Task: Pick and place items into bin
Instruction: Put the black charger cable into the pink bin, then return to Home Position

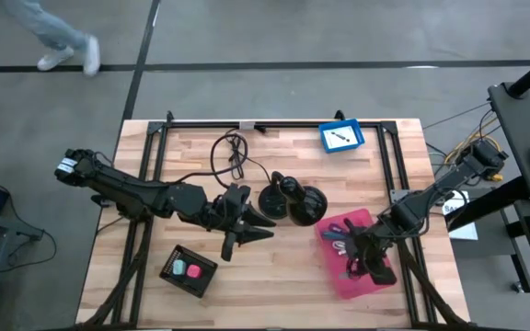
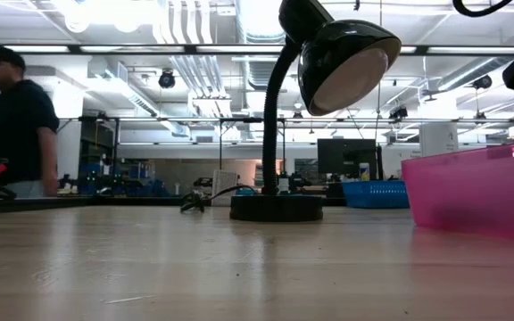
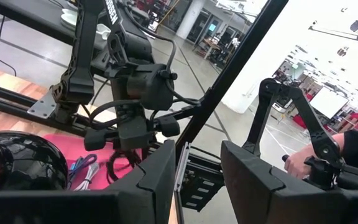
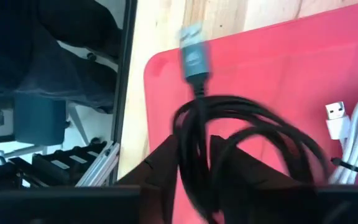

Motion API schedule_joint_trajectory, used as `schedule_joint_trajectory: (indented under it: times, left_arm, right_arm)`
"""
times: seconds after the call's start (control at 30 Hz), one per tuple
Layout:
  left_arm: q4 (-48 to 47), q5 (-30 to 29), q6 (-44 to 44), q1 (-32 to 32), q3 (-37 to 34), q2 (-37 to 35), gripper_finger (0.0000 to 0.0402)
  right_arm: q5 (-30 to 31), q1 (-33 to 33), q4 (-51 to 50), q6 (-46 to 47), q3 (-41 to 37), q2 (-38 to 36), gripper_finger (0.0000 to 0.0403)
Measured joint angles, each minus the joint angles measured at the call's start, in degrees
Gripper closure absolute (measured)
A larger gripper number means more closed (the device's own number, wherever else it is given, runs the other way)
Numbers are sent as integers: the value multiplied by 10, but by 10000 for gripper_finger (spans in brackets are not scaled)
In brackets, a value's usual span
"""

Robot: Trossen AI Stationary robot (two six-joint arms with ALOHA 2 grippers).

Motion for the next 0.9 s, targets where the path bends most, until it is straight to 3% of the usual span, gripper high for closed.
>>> schedule_joint_trajectory:
  times: [0.37,0.73,0.9]
  left_arm:
    - [0,0,0,0,0,0,288]
    - [0,-5,3,0,0,0,288]
    - [1,-41,57,0,0,-4,288]
  right_arm:
    - [-2,0,0,16,0,0,245]
    - [9,0,0,16,0,0,247]
    - [14,0,0,16,0,0,256]
